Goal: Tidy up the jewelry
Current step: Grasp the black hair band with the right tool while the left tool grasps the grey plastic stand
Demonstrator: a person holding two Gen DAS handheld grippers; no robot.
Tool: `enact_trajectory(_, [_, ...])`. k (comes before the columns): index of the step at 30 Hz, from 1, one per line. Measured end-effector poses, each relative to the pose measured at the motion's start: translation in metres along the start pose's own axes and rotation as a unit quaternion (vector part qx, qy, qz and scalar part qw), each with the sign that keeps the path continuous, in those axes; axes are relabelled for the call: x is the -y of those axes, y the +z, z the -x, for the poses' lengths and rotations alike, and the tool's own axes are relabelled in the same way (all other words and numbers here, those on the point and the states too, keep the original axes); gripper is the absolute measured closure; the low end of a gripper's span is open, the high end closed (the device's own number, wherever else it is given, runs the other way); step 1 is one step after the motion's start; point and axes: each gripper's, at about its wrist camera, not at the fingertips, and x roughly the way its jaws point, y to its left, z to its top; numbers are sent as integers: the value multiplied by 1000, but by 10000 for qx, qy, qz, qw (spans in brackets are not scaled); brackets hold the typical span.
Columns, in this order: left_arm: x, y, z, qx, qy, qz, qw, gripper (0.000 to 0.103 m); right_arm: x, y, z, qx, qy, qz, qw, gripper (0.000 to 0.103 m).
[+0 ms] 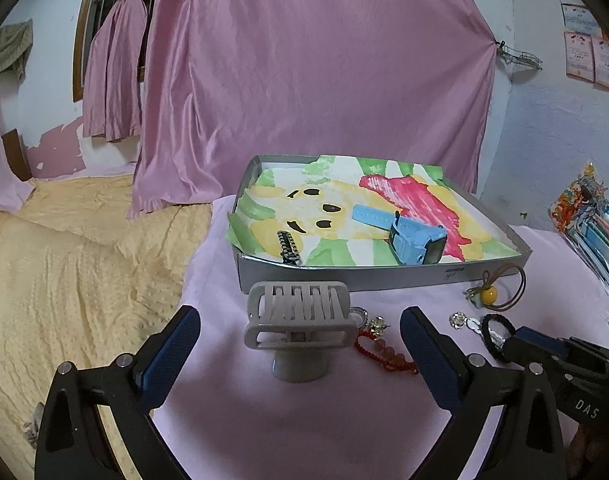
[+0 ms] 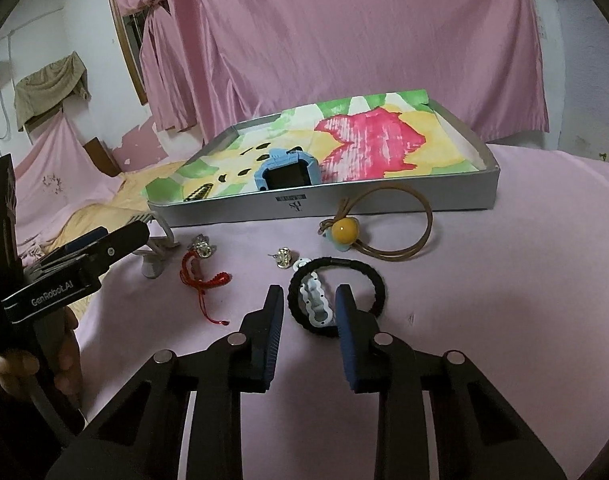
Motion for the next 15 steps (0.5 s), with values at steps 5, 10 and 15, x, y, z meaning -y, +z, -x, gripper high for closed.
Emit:
enact_trajectory(5, [-1, 2, -11, -282, -8, 70, 9996, 13, 0, 0, -2, -61, -41, 1, 10000, 84])
enact_trajectory(10, [-6, 1, -18, -427, -20, 219, 9988, 26, -1, -1, -4, -128, -60, 17, 9999, 84])
enact_trajectory(15, [-6, 0, -21, -494, -84, 250, 9984, 41, -1, -1, -6, -221, -66, 9, 9997, 84])
